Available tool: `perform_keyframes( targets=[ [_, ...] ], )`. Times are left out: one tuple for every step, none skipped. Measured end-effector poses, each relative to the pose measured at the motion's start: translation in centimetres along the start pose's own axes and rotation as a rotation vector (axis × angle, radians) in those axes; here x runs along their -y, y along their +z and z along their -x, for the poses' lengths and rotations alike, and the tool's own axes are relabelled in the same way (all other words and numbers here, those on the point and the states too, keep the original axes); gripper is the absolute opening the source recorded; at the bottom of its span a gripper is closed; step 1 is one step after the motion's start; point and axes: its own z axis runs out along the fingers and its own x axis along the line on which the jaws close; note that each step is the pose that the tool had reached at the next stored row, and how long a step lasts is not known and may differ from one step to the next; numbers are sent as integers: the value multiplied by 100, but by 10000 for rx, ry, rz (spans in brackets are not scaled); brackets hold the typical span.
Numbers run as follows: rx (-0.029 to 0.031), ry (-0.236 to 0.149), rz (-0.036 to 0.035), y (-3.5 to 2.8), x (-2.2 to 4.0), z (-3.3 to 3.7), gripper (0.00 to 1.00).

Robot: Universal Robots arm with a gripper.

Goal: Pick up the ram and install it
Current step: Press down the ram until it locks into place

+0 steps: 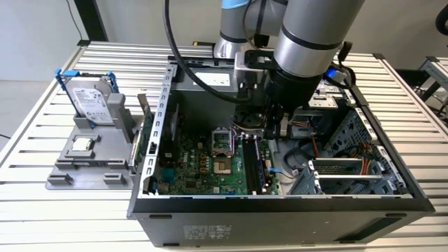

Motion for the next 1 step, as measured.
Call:
perform_keyframes(
  targets=[
    [-1, 0, 0, -1, 0, 0, 0]
  ],
)
